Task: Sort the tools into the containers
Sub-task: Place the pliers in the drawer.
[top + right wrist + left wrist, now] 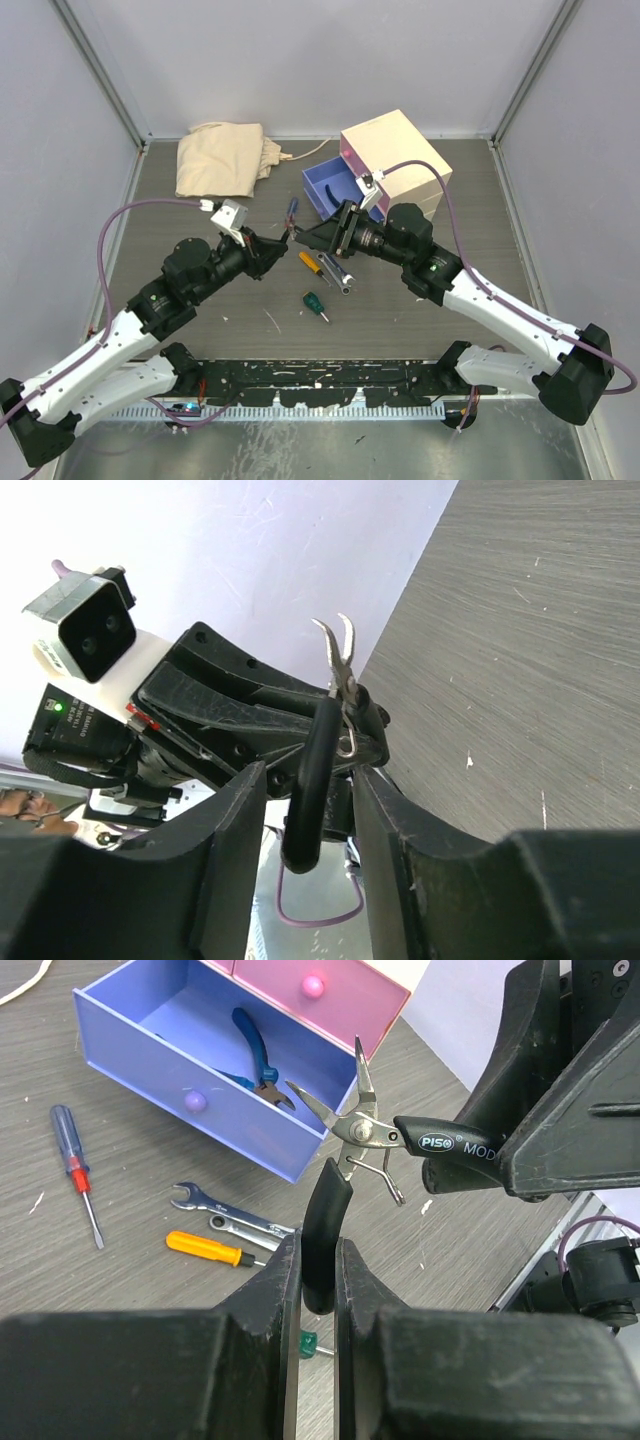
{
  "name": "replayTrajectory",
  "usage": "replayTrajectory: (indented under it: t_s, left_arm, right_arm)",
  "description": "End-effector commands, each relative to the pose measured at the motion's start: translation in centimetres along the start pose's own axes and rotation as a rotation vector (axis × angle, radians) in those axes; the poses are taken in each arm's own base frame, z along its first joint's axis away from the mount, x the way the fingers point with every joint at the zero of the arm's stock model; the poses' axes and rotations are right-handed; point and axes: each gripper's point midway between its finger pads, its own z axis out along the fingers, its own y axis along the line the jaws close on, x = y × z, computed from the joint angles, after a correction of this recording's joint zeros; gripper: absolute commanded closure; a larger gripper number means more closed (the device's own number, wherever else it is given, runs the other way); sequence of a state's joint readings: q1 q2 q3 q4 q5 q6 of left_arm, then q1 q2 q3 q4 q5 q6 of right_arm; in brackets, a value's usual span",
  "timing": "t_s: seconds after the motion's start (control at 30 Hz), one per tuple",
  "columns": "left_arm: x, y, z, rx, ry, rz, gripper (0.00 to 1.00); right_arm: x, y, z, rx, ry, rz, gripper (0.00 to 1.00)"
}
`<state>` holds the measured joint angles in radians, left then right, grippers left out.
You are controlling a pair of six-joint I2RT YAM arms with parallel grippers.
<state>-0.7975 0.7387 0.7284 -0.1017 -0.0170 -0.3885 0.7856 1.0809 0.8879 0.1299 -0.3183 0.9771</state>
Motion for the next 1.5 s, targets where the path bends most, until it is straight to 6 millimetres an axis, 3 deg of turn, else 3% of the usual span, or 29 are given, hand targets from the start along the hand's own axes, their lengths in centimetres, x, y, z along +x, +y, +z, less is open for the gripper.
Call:
replayTrajectory:
  t_s: [0.0, 0.37, 0.5, 0.6, 0.73, 0.97, 1.2, 1.47]
  left_arm:
    - [-2.2, -1.3, 0.2, 0.054, -0.079, -0.005, 1.00]
    - [-1.9, -1.1, 0.1, 0.047, -0.074, -0.006, 0.97]
    - [-2.1, -1.0, 0.0, 0.039, -0.080, -0.011, 0.70]
    - [-2.0, -0.6, -0.4, 0.012, -0.072, -0.013, 0.60]
    - [-1.8, 1.2, -1.3, -0.096, -0.057, -0.025, 0.53]
    - [-1.4, 5.6, -3.9, -0.346, 0.017, 0.043, 0.49]
    - [-0.6, 8.4, -5.0, -0.476, 0.147, 0.105, 0.47]
    - [2.3, 12.7, -4.6, -0.572, 0.359, 0.006, 0.47]
  right_arm:
    - [-0.7, 2.0, 0.0, -0.085, -0.025, 0.006, 0.58]
    - [-0.5, 2.0, 0.3, -0.099, -0.015, 0.026, 0.88]
    - [-0.6, 1.9, 0.5, -0.096, -0.024, 0.026, 0.96]
    - [-1.2, 1.6, 0.5, -0.070, -0.047, -0.007, 0.97]
    - [-2.9, -0.9, 0.4, 0.113, -0.096, -0.128, 0.99]
    - [-7.1, -7.6, -1.0, 0.541, -0.166, -0.422, 0.99]
    - [-9.6, -10.1, -0.2, 0.713, -0.134, -0.621, 0.99]
    - [-12.4, -12.8, 1.1, 0.861, -0.100, -0.756, 1.00]
